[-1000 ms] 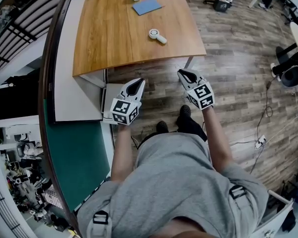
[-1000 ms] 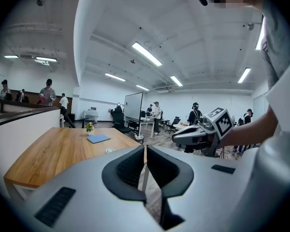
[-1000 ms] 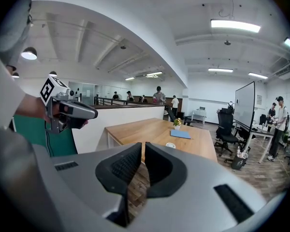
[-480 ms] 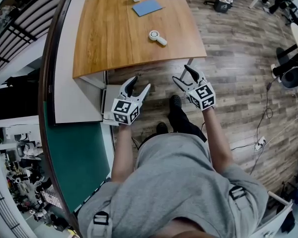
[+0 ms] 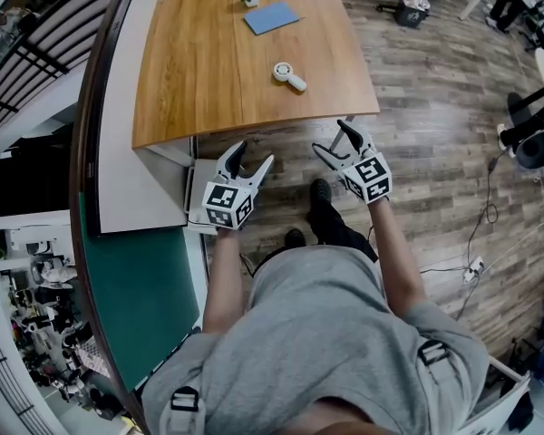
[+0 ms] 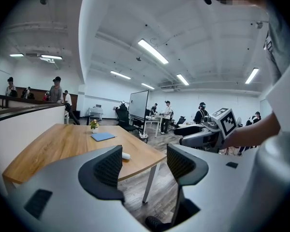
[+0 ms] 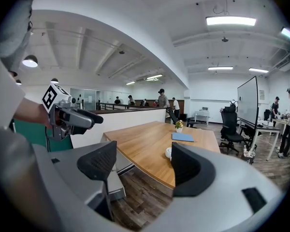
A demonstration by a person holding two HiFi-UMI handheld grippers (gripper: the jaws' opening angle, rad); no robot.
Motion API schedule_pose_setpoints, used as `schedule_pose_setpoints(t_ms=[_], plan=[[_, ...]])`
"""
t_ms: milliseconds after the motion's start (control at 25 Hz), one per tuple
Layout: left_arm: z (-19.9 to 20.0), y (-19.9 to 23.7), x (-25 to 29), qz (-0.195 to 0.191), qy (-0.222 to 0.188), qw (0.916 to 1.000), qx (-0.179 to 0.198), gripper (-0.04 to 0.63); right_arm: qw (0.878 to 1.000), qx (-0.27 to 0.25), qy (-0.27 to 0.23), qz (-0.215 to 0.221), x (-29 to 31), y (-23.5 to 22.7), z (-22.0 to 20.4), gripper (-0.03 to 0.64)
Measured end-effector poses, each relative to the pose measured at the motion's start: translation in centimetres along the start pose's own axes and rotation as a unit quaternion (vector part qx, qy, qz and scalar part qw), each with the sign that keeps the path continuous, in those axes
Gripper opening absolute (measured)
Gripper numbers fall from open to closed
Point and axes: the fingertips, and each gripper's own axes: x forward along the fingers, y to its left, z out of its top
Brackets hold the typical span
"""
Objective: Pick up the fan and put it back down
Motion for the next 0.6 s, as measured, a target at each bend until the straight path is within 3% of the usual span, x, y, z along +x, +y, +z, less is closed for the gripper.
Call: schedule_pose_setpoints(t_ms=[600], plan=[[1.2,3.8,4.5,0.023,0.017,0.9994,-0.020,0.295,0.999,0.012,0.013,0.028,5.7,-4.5,0.1,0.363]])
